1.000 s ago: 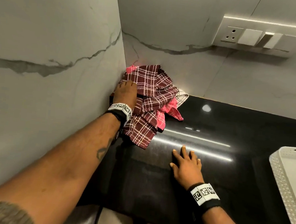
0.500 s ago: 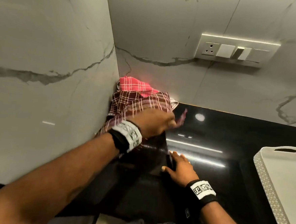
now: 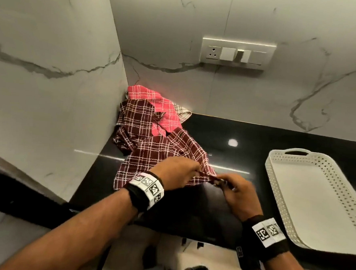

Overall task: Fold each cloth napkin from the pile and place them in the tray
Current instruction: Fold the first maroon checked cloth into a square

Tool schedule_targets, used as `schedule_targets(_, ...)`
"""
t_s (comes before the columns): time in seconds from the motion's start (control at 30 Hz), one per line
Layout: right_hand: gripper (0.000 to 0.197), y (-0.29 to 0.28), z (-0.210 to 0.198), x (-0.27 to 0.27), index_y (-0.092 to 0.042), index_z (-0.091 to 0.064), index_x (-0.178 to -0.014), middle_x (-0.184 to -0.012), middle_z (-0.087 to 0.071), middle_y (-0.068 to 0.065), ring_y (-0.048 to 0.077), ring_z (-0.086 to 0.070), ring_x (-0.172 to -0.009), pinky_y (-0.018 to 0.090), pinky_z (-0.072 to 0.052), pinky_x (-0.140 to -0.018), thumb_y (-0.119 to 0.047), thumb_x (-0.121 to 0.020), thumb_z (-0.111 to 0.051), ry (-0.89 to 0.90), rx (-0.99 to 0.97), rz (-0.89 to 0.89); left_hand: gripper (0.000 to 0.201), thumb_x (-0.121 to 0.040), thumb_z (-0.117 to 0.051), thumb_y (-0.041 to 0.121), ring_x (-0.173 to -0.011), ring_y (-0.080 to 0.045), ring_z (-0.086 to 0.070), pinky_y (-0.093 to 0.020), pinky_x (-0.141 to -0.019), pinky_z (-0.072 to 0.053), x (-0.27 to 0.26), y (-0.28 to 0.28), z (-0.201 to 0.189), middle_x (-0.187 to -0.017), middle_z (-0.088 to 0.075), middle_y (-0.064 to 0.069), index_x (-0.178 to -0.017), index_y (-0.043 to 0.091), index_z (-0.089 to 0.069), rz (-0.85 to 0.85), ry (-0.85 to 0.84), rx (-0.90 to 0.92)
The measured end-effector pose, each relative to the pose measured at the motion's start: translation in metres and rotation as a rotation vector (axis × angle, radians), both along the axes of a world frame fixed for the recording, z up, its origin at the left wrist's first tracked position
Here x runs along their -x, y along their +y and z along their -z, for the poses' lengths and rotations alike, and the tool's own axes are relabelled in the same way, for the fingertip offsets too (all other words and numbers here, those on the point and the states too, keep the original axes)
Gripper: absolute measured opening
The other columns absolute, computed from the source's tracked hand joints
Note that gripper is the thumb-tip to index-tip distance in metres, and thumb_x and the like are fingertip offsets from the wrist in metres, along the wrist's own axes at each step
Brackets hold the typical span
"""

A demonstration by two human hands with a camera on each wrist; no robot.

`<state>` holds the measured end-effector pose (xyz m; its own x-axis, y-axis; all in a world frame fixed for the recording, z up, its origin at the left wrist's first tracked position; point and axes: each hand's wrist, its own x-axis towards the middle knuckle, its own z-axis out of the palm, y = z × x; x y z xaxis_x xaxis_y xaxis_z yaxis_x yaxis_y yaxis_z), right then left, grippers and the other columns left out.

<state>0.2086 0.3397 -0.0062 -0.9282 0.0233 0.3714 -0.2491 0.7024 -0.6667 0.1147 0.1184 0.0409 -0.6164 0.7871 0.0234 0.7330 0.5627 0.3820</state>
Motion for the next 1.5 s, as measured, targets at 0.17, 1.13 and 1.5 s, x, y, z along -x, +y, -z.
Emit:
schedule_targets(0.17, 0.043, 0.031, -0.021, -0.007, -0.015, -0.061, -0.122, -0.104, -0.062, 0.001, 0.019, -0.058, -0.098, 0.029, -0.047, -0.088, 0.002, -0.083, -0.069, 0.050, 0.048, 0.320, 0.020, -0.097, -0.058, 0.032, -0.078, -0.009, -0.057, -0.034, -0.076, -0.051, -0.034, 0.016, -0.007, -0.086, -0.063, 0.007, -0.103, 0.017, -0.070, -0.047, -0.051, -0.127)
schedule_targets(1.13, 0.003, 0.057, -0.099, -0.009, -0.020, -0.077, -0.088, -0.079, -0.075, -0.003, 0.010, -0.070, -0.074, 0.023, -0.056, -0.068, -0.020, -0.085, -0.077, -0.376, 0.207, 0.025, 0.042, -0.092, -0.044, 0.040, -0.092, -0.018, -0.062, -0.034, -0.066, -0.055, 0.102, -0.096, -0.050, -0.115, -0.066, 0.000, -0.073, 0.018, -0.074, -0.090, 0.518, 0.095)
schedule_targets(1.5, 0.004, 0.000, -0.104, 0.043, -0.025, -0.078, -0.091, -0.083, -0.075, -0.009, 0.008, -0.069, -0.079, 0.022, -0.056, -0.073, -0.026, -0.088, -0.075, -0.405, 0.070, -0.082, 0.011, -0.091, -0.069, 0.030, -0.073, -0.003, -0.064, -0.029, -0.069, -0.053, 0.061, 0.019, -0.016, -0.082, -0.068, 0.012, -0.100, 0.026, -0.064, 0.187, -0.257, -0.254)
